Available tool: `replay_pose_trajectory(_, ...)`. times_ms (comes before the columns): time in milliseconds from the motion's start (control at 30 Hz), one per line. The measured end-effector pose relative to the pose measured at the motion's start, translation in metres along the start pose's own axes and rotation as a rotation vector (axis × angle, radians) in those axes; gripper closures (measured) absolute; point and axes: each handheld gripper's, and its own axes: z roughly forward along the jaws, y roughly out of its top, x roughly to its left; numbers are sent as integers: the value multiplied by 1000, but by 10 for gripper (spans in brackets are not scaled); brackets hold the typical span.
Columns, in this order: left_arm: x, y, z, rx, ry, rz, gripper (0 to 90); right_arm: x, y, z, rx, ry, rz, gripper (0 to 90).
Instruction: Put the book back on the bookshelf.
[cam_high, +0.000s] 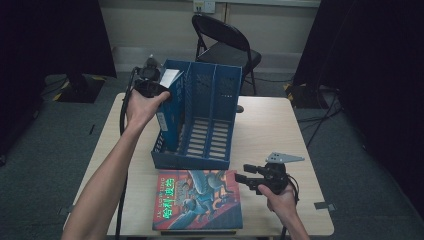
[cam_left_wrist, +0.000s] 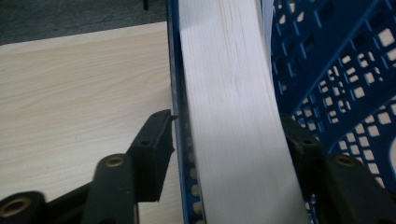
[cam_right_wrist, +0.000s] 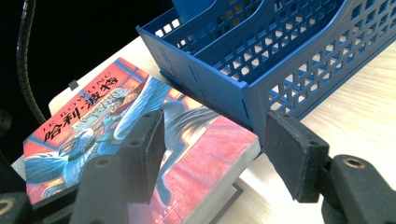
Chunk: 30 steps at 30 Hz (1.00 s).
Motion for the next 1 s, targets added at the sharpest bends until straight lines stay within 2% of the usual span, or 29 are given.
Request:
replay_pose_trajectory(33,1,-2,-1,-11,-12,-1,432,0,0,1,1,0,0,383)
replay_pose_trajectory(67,1,-4,-2,-20,-5,10,426,1,0,1,3,1,0,383)
replay_pose_trajectory(133,0,-8,-4,-32,-2,44,410,1,0,2,3,2,-5,383)
replay_pose_trajectory(267,1,-16,-3,-55,-27,47,389,2,1,4,7,2,-1,383)
replay_pose_trajectory(333,2,-16,-2,-76,-30,69,378,2,0,5,10,5,-4,384)
replay_pose_trajectory(367,3,-15,0,-70,-32,75,372,3,0,5,9,6,-6,384)
replay_pose_trajectory(500,5,-13,3,-89,-49,59,365,3,0,5,10,6,-8,384)
replay_pose_trajectory(533,5,-13,3,-78,-68,34,440,3,0,4,10,6,-7,384)
replay_pose_trajectory(567,4,-13,3,-69,-60,-1,454,2,0,4,11,3,-5,384)
replay_pose_trajectory(633,1,-14,3,-67,-48,22,456,1,0,4,10,3,-3,384)
replay_pose_trajectory(667,0,-15,3,-46,-54,24,435,2,0,4,10,4,-6,384)
replay_pose_trajectory(700,-1,-17,3,-47,-62,27,408,2,0,3,9,5,-7,384)
replay_pose_trajectory(800,-2,-29,-1,-99,-69,44,384,2,0,3,10,2,-7,384)
replay_pose_trajectory(867,-1,-36,-3,-121,-70,69,378,2,0,3,8,2,-5,384)
replay_pose_trajectory(967,0,-48,-6,-160,-102,106,356,3,0,4,10,2,-8,384)
replay_pose_trajectory(1000,0,-52,-7,-170,-97,121,357,3,0,5,12,0,-9,384)
